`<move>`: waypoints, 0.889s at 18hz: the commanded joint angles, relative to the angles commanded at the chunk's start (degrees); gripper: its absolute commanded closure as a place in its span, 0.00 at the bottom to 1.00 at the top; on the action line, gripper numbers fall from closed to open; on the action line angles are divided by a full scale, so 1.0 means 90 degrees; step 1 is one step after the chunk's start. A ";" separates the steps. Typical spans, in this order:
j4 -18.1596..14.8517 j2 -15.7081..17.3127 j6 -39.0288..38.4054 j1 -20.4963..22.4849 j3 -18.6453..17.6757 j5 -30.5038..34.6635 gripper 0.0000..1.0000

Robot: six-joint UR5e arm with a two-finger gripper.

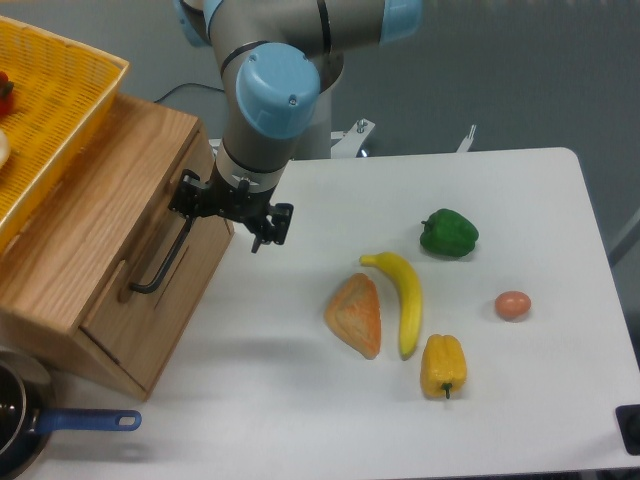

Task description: Slide open the top drawer

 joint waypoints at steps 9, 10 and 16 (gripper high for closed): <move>0.0000 0.0000 0.0010 -0.0030 -0.0010 -0.0010 0.00; 0.0000 0.0000 0.0010 -0.0030 -0.0010 -0.0010 0.00; 0.0010 -0.0029 0.0010 -0.0088 -0.0010 0.0010 0.00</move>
